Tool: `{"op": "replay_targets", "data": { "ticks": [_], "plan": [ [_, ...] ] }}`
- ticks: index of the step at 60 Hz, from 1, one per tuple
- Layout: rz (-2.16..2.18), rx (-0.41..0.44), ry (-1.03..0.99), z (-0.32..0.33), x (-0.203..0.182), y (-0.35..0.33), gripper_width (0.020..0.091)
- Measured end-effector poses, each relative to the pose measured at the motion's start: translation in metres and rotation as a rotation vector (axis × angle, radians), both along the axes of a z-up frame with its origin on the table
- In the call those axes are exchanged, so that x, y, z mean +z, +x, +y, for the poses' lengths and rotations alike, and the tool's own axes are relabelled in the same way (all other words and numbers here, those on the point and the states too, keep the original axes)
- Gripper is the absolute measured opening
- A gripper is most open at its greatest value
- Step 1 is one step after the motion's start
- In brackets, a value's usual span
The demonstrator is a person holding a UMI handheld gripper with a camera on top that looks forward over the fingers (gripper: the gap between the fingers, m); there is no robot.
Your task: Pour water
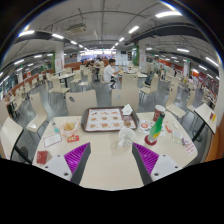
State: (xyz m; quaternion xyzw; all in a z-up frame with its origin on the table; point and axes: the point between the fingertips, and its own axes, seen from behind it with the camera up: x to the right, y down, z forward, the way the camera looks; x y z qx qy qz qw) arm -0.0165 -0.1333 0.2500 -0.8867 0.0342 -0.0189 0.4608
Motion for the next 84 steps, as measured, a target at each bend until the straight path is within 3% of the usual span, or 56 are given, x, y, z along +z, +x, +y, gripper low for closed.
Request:
{"op": "replay_targets", "data": {
  "ticks": [18,26,37,50,70,84],
  "plan": [
    [0.087,-0.028,-0.017,-0.022,0.01,-0.055,0.0847],
    [-0.011,-0.042,-0.017,-0.021,0.015,-0.03,0.0852],
    [-0.008,0.005,-0.026,-0.013,0.017,-0.019,0.0853],
    [0.022,0.015,-0.083,0.003,-0.006,0.033,0.0858],
    [0.056,0.105,-0.193,0.031,-0.038,0.122,0.0851],
    [0.069,0.093,-0.2,0.046,-0.049,0.145,0.0848]
  ]
}}
